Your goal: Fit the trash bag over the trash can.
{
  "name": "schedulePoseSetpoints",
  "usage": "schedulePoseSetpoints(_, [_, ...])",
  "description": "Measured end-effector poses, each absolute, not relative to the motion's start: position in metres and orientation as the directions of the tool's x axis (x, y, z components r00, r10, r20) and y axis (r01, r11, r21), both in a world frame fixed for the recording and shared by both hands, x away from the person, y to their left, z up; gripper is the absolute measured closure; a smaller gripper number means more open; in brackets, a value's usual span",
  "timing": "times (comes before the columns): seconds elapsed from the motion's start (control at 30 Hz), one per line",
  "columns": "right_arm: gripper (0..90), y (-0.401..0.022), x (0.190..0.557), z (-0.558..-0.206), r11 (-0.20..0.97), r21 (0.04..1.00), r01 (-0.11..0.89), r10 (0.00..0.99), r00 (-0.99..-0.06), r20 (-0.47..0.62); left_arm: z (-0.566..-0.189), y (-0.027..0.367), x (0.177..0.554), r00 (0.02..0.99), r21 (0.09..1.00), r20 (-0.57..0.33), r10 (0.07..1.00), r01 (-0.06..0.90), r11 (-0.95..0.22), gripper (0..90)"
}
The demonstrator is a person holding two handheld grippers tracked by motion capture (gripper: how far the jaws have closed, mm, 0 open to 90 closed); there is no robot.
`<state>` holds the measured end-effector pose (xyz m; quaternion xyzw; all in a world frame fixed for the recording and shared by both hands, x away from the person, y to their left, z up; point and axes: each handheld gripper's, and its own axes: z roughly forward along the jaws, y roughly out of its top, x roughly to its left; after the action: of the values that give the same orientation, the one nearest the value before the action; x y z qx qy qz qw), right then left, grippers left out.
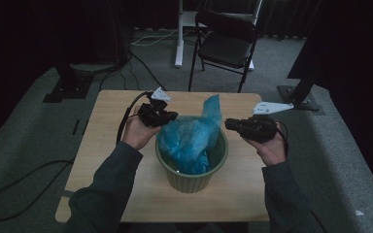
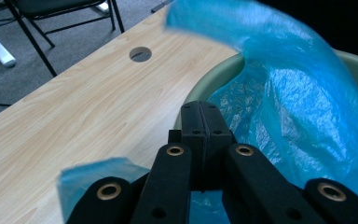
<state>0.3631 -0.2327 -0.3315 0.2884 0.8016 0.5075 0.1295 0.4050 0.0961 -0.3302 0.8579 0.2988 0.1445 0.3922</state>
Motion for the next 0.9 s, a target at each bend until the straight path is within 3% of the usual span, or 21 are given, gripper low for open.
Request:
schedulePoseSetpoints(0.5, [70.0, -0.178, 0.386, -0.324, 0.406, 0.856, 0.319, 0.538, -0.841, 0.058, -0.318, 0.082, 0.385, 0.807, 0.793, 0.041, 0.589, 0.333, -0.510, 89.8])
schedulePoseSetpoints(0.9, [54.7, -0.145, 0.402, -0.319, 0.455, 0.840, 0.297, 0.449, -0.891, 0.072, -0.303, 0.079, 0.368, 0.825, 0.833, 0.067, 0.560, 0.263, -0.487, 89.9])
